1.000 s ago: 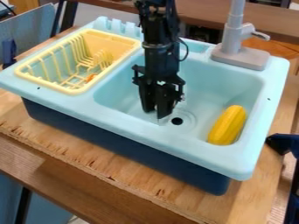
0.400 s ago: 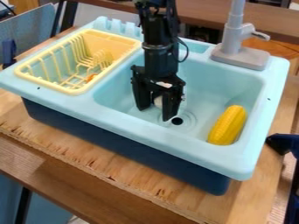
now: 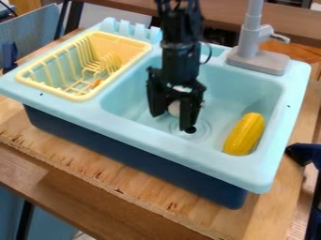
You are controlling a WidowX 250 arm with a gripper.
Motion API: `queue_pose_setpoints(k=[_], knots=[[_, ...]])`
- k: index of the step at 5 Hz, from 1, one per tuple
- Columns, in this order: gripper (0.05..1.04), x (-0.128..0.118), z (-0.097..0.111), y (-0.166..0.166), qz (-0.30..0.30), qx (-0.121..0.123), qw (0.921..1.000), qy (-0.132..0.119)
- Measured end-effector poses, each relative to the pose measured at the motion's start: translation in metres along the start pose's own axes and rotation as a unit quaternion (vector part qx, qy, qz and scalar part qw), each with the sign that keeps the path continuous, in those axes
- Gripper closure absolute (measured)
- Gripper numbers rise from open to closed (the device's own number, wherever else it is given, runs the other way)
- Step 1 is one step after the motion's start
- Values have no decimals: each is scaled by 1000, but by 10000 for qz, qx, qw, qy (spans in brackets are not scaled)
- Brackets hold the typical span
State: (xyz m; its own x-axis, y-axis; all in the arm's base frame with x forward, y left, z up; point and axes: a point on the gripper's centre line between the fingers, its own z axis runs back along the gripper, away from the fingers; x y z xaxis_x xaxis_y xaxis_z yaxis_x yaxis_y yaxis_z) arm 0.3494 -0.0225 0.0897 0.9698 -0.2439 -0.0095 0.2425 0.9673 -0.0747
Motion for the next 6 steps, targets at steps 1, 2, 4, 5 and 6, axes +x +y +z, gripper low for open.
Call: queue_pose_setpoints(k=[1, 2, 4, 5, 6], knots=[[84, 7, 27, -15, -220, 320, 9992, -72], [84, 10, 43, -27, -298, 693, 9971, 37], [84, 2, 51, -35, -11, 859, 9957, 335], [84, -8, 48, -22, 231, 305, 9978, 538], [84, -8, 48, -21, 218, 278, 9979, 536]])
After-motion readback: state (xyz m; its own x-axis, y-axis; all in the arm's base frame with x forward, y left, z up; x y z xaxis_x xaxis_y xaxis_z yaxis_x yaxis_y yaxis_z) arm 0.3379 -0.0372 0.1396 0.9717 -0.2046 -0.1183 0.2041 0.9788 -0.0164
